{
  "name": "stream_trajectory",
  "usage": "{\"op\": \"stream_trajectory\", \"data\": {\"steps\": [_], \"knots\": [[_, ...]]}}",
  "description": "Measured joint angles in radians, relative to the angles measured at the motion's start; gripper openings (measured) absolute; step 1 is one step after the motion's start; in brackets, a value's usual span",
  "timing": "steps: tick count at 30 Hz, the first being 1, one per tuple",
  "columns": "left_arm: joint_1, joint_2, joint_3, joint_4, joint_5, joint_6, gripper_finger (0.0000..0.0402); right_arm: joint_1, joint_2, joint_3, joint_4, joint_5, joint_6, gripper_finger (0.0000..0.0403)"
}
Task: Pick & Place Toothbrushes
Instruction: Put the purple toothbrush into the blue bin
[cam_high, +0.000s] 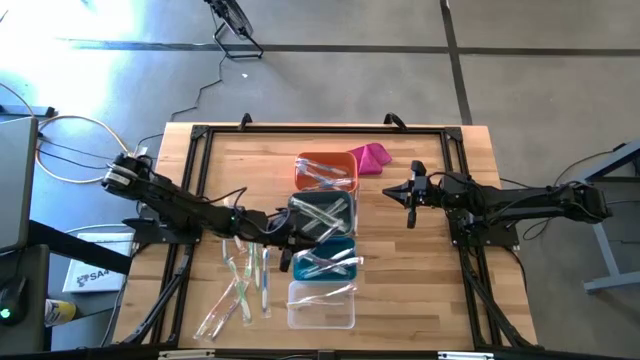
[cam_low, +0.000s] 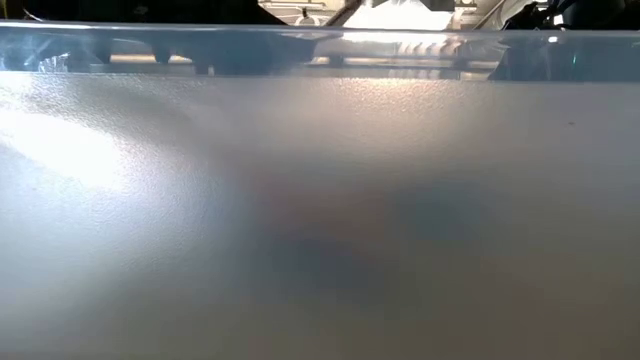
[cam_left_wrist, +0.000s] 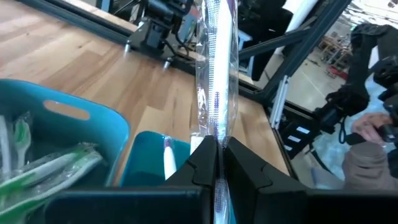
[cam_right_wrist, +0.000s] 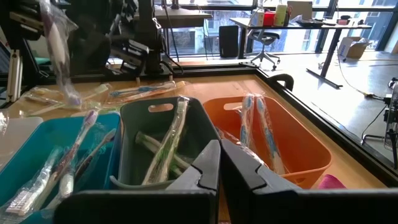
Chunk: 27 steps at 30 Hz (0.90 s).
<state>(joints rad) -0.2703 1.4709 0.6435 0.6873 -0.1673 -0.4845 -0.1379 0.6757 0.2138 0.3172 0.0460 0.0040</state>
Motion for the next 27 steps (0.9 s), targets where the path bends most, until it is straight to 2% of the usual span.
{"op": "stream_trajectory", "data": {"steps": [11, 16, 23, 27], "knots": [[0.000, 0.129, 0.079, -0.006, 0.037, -0.025, 0.0017, 0.000, 0.000, 0.000, 0.000, 0.000, 0.000, 0.0004], [0.000, 0.136, 0.084, -0.030, 0.083, -0.026, 0.0017, 0.000, 0.000, 0.000, 0.000, 0.000, 0.000, 0.0004], [-0.001, 0.136, 0.084, -0.145, 0.084, -0.026, 0.0017, 0.000, 0.000, 0.000, 0.000, 0.000, 0.000, 0.0004], [-0.001, 0.136, 0.084, -0.155, 0.084, -0.020, 0.0017, 0.000, 0.000, 0.000, 0.000, 0.000, 0.000, 0.0004]]}}
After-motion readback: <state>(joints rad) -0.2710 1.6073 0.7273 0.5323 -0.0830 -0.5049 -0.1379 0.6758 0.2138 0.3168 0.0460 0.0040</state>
